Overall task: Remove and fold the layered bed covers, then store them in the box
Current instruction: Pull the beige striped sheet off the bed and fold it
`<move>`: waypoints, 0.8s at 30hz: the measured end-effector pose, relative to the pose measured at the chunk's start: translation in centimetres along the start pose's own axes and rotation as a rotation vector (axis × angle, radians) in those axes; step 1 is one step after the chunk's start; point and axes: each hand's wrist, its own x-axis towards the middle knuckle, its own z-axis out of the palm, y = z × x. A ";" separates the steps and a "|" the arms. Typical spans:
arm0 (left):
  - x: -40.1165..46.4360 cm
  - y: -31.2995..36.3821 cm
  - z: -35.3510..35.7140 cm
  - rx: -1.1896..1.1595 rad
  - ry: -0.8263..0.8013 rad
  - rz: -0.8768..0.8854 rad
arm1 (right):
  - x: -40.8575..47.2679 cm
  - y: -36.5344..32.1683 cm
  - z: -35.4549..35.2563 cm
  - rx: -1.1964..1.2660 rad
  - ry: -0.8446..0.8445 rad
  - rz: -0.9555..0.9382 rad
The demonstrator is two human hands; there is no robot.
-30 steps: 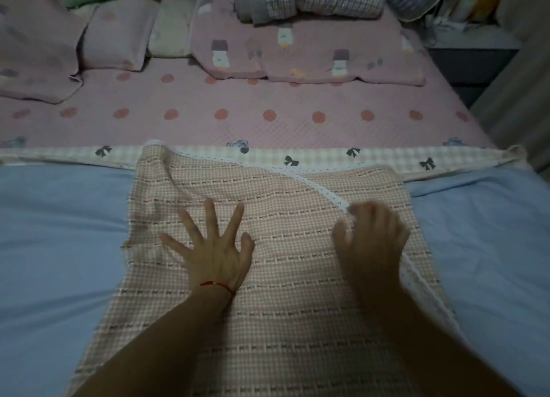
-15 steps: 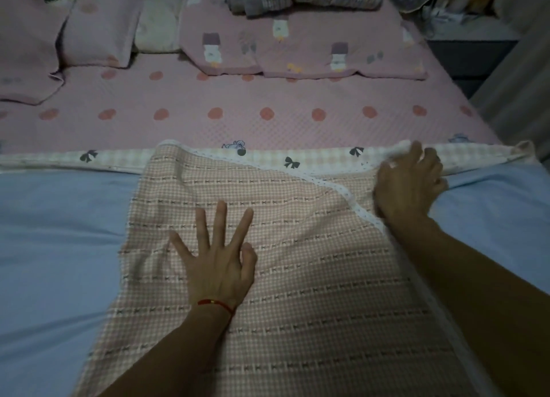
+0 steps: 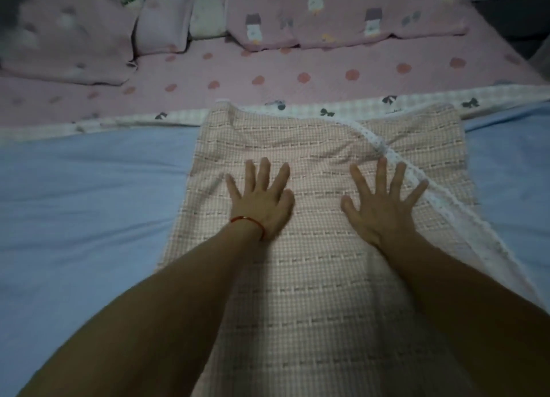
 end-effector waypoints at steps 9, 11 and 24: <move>-20.5 -4.4 5.5 0.118 0.029 -0.148 | -23.9 1.4 -1.8 -0.014 0.113 -0.051; -18.7 -4.5 5.8 0.111 0.005 -0.146 | -25.8 3.0 0.1 0.015 0.003 0.039; -59.6 -2.8 4.9 0.046 -0.009 -0.114 | -52.0 8.2 -3.1 0.058 -0.052 -0.307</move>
